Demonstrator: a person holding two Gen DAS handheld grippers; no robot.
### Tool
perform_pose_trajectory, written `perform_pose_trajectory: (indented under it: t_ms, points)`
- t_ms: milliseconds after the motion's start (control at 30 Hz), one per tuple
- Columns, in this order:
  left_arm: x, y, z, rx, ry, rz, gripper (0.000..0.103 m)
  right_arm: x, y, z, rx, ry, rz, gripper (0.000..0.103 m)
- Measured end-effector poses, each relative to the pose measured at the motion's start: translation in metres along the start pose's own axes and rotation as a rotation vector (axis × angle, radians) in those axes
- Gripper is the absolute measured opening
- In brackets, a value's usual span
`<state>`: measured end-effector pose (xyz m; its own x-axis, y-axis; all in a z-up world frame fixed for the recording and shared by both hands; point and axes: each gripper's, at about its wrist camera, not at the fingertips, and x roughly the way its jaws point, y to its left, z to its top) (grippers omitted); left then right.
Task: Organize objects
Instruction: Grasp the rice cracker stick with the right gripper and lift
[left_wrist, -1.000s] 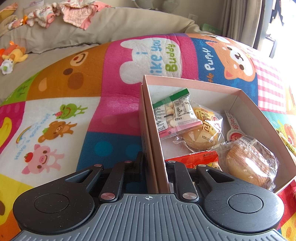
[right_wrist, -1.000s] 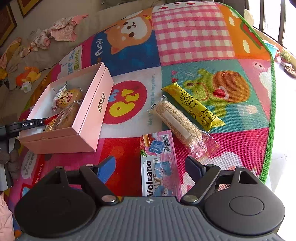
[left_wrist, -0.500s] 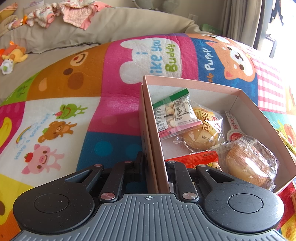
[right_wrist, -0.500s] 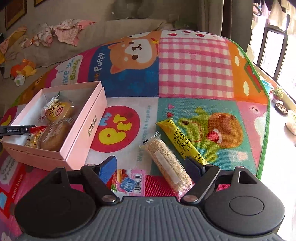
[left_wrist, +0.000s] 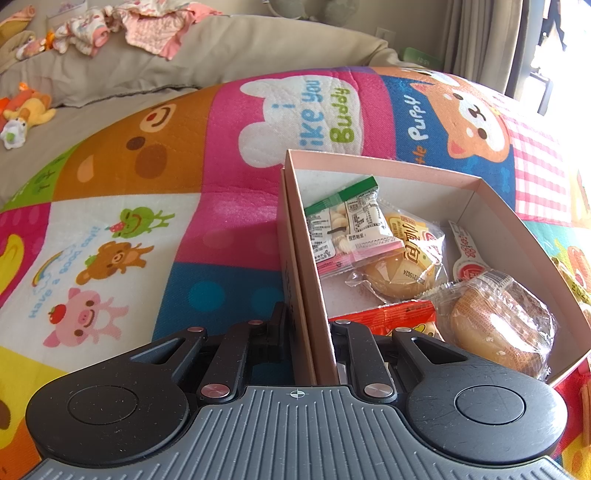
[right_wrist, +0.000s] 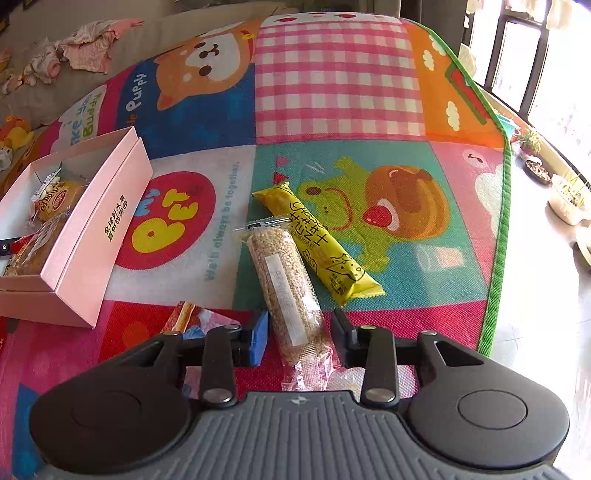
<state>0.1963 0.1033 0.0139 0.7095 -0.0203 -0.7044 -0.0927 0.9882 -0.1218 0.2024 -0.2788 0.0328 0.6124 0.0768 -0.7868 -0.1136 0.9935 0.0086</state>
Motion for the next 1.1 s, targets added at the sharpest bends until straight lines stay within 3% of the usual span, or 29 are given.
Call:
perform_pose_trajectory:
  t_ms: [333,600,767,800,1000,1100]
  points:
    - [0.0,0.0,0.0,0.002,0.0,0.002,0.016,-0.038,-0.004,-0.046,0.005,0.076,0.043,0.033]
    - [0.0,0.0,0.001,0.002,-0.001,0.003,0.016,-0.018,-0.005,-0.028,0.041,0.02,0.014,0.039]
    - [0.0,0.001,0.001,-0.006,0.001,-0.005,0.016,-0.01,0.007,-0.021,0.0,0.009,-0.025,0.036]
    - [0.0,0.001,0.001,-0.006,0.0,-0.005,0.016,-0.013,0.008,-0.022,-0.001,0.019,-0.018,0.029]
    - [0.0,0.001,0.001,-0.006,-0.003,-0.001,0.016,-0.051,0.003,-0.036,0.031,0.016,-0.037,0.029]
    - [0.0,0.001,0.001,-0.007,-0.003,-0.002,0.016,-0.079,0.008,-0.044,0.054,0.02,0.025,0.029]
